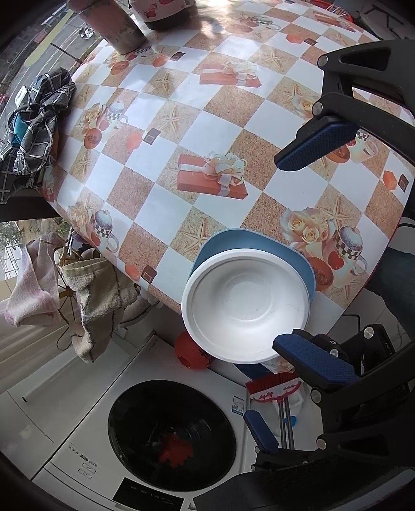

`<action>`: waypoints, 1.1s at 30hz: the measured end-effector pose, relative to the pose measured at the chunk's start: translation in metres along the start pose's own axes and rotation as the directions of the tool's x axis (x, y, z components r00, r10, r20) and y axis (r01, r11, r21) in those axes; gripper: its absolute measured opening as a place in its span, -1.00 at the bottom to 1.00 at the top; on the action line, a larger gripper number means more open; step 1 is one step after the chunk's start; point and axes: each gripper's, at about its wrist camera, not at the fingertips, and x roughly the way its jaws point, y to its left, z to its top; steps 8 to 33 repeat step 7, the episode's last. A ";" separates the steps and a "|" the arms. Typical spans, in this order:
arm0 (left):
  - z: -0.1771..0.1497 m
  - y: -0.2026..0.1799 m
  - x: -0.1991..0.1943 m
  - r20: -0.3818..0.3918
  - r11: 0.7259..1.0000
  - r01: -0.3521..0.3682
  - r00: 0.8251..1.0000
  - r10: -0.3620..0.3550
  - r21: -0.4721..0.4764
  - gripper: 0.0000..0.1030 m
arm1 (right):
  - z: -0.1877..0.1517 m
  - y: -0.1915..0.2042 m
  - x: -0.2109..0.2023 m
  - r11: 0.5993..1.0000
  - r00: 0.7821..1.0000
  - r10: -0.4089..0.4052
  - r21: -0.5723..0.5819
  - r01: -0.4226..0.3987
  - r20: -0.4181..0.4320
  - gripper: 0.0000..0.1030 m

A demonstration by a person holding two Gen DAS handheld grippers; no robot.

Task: Organize plates and bowls
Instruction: 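Withdraw both open grippers from the bowls on the plates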

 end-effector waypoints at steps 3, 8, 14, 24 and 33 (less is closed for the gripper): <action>-0.001 -0.001 -0.001 0.008 1.000 -0.028 1.000 0.028 0.005 1.00 | -0.001 0.000 0.000 1.000 1.000 0.005 -0.001 -0.005 -0.002 1.00; 0.000 -0.004 -0.015 0.100 0.998 -0.033 0.995 0.029 0.044 1.00 | 0.000 -0.008 0.000 1.000 1.000 0.025 0.018 -0.025 0.000 1.00; 0.000 -0.004 -0.015 0.100 0.998 -0.033 0.995 0.029 0.044 1.00 | 0.000 -0.008 0.000 1.000 1.000 0.025 0.018 -0.025 0.000 1.00; 0.000 -0.004 -0.015 0.100 0.998 -0.033 0.995 0.029 0.044 1.00 | 0.000 -0.008 0.000 1.000 1.000 0.025 0.018 -0.025 0.000 1.00; 0.000 -0.004 -0.015 0.100 0.998 -0.033 0.995 0.029 0.044 1.00 | 0.000 -0.008 0.000 1.000 1.000 0.025 0.018 -0.025 0.000 1.00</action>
